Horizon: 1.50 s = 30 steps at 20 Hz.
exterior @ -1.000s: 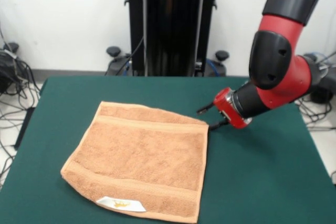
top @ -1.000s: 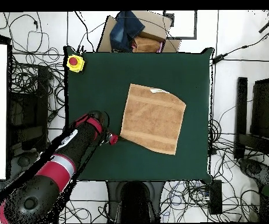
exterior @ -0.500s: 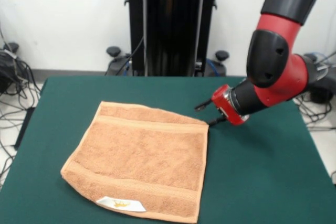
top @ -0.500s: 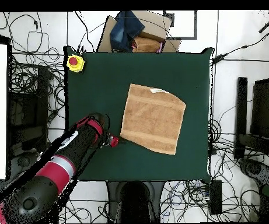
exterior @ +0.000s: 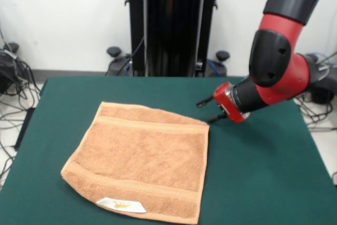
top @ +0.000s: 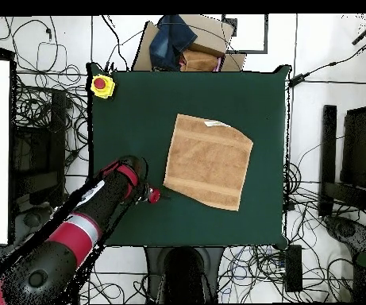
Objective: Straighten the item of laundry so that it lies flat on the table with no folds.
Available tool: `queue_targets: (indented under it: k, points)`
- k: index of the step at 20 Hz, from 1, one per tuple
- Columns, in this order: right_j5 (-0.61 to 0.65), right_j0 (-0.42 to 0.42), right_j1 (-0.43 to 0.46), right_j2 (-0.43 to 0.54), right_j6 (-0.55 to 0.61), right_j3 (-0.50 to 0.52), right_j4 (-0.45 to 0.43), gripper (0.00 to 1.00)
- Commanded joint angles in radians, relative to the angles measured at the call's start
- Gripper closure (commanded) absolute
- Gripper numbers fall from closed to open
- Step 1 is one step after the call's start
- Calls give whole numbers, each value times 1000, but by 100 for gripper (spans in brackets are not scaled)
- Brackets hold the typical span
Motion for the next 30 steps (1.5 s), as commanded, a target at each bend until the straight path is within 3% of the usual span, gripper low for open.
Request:
queue_targets:
  k: [1, 5, 7, 10, 12, 18, 26, 30]
  points:
    - [86, 13, 45, 154, 199, 76, 70, 0]
    - [66, 10, 38, 155, 199, 85, 68, 0]
    - [-50, -6, -11, 170, 200, 154, 71, 0]
    - [-284, -66, -130, 176, 141, 288, 21, 0]
    - [-347, -123, -213, 131, 84, 339, -30, 0]
    - [-357, -277, -476, 136, -126, 418, -130, 0]
    - [-395, -508, -716, 332, -291, 451, -241, 0]
    - [-479, -671, -769, 482, -378, 451, -331, 0]
